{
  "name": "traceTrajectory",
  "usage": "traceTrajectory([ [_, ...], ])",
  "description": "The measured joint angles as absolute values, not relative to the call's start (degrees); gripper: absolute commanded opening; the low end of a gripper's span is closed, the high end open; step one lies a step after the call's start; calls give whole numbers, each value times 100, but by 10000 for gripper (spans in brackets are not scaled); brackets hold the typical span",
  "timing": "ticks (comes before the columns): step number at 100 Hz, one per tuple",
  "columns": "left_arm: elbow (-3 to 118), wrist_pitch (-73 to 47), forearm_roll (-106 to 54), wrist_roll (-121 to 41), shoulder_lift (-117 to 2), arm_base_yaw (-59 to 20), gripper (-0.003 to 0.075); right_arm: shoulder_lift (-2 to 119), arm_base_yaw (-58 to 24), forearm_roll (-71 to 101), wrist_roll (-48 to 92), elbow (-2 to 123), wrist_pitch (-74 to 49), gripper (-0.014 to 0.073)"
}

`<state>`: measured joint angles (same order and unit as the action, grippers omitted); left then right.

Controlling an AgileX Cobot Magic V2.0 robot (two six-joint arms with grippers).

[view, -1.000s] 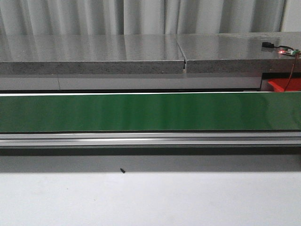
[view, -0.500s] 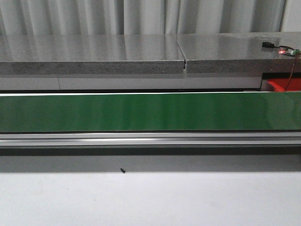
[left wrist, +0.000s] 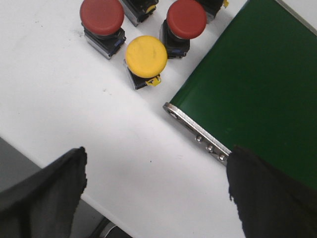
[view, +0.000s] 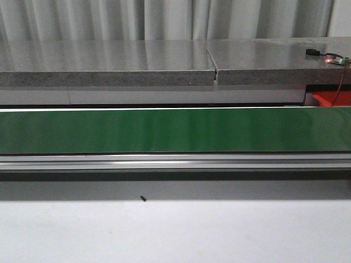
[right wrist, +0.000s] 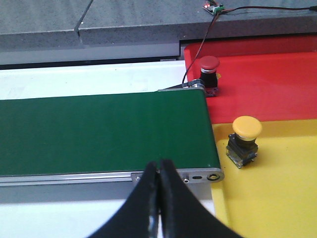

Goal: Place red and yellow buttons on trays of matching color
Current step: 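Grasp a yellow button from the cluster with the left gripper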

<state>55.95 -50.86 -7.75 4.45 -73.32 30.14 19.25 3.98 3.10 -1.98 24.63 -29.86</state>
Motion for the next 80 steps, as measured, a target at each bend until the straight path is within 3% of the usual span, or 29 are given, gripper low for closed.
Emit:
traceTrajectory([
  [39, 6585, -5211, -800, 458, -9175, 3014, 566, 1925, 398, 310, -198, 2463, -2986, -68],
  [80, 6951, -4818, -800, 458, -10199, 3014, 566, 1925, 398, 310, -198, 2463, -2986, -68],
])
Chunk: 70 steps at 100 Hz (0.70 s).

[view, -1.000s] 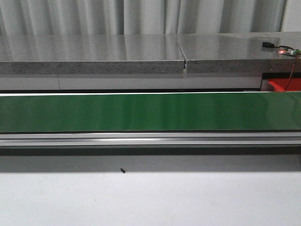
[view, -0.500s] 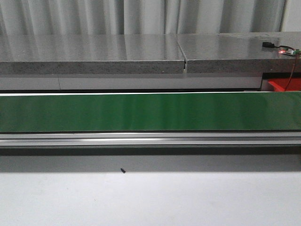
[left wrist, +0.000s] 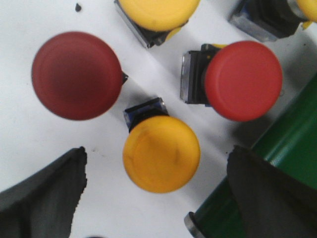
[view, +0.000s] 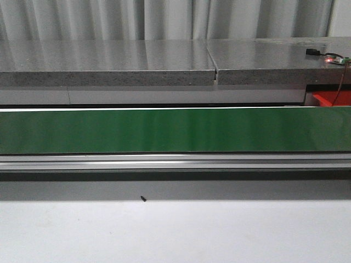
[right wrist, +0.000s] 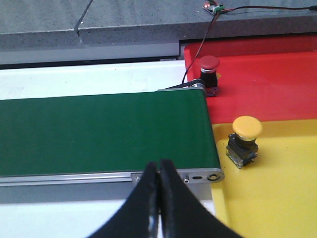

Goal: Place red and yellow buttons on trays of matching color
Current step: 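Grasp a yellow button from the cluster with the left gripper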

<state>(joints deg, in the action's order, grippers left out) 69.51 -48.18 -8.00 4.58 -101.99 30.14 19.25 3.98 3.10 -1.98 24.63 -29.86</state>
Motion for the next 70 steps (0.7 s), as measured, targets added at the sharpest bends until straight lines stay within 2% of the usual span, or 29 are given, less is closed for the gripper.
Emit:
traceTrajectory([
  [22, 6974, -4678, -821, 467, -10528, 3014, 556, 1925, 398, 310, -198, 2463, -2986, -68],
  [27, 6974, -4622, -824, 467, -10584, 3014, 523, 1925, 398, 310, -198, 2463, -2986, -68],
  [51, 6985, -4406, -904, 467, -10596, 3014, 272, 1925, 398, 310, -198, 2463, -2986, -68],
  [70, 6985, -4372, -924, 467, -10596, 3014, 211, 1925, 398, 310, -198, 2463, -2986, -68],
])
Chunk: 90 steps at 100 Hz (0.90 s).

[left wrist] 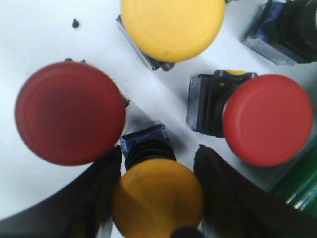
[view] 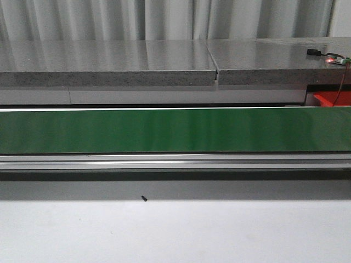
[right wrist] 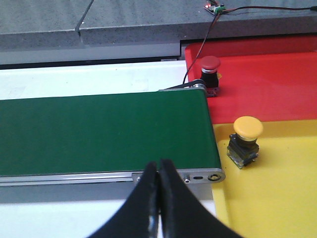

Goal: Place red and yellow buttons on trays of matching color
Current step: 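Grasp a yellow button from the cluster with the left gripper, then place the yellow button on the green belt with the left gripper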

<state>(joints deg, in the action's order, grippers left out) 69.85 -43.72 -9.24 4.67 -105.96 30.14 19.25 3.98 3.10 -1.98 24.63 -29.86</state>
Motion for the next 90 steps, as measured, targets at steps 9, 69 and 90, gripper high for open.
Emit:
traceTrajectory([
  [9, 6973, -4372, -924, 467, -10565, 3014, 211, 1925, 398, 310, -198, 2463, -2986, -68],
  [69, 6825, -4728, -934, 249, -8680, 2591, 211, 1925, 398, 310, -198, 2463, -2986, -68],
  [90, 6821, -4663, -970, 228, -8709, 2090, 211, 1925, 398, 310, -198, 2463, -2986, -68],
])
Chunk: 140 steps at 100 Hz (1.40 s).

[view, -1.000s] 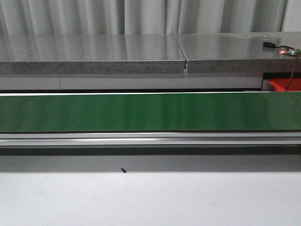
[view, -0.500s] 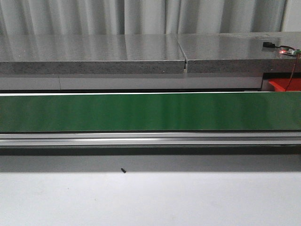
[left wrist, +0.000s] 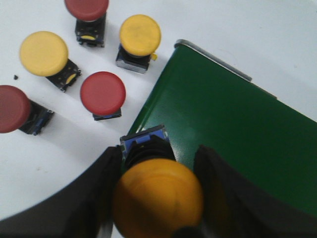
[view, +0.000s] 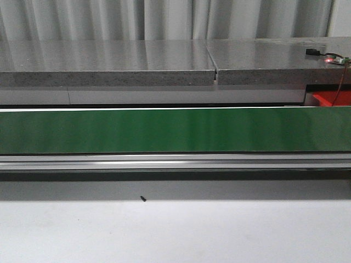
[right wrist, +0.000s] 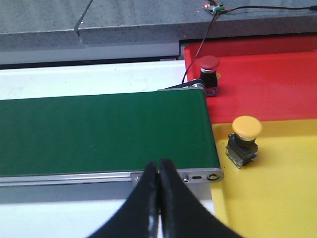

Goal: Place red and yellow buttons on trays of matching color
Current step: 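Place the yellow button on the green belt with the left gripper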

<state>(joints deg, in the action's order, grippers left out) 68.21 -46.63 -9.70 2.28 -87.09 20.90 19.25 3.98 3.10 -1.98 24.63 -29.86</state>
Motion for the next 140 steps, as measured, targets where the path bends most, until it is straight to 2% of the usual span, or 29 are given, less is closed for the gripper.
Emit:
traceTrajectory([
  [40, 6821, -4845, -1059, 228, -9214, 2054, 232, 1925, 398, 310, -198, 2463, -2986, -68],
  [47, 6821, -4914, -1059, 228, -9227, 2054, 291, 1925, 398, 310, -198, 2463, -2986, -68],
  [64, 6821, -5022, -1072, 223, -9246, 2054, 497, 1925, 398, 310, -198, 2463, -2986, -68],
  [71, 6821, -5031, -1111, 223, -9251, 2054, 541, 1925, 398, 310, -198, 2463, -2986, -68],
  [118, 6840, -5008, -1624, -67, -8667, 2063, 547, 1925, 398, 310, -198, 2463, -2986, -68],
  [140, 6840, -5292, -1624, -685, -8438, 2462, 547, 1925, 398, 310, -198, 2463, -2986, -68],
])
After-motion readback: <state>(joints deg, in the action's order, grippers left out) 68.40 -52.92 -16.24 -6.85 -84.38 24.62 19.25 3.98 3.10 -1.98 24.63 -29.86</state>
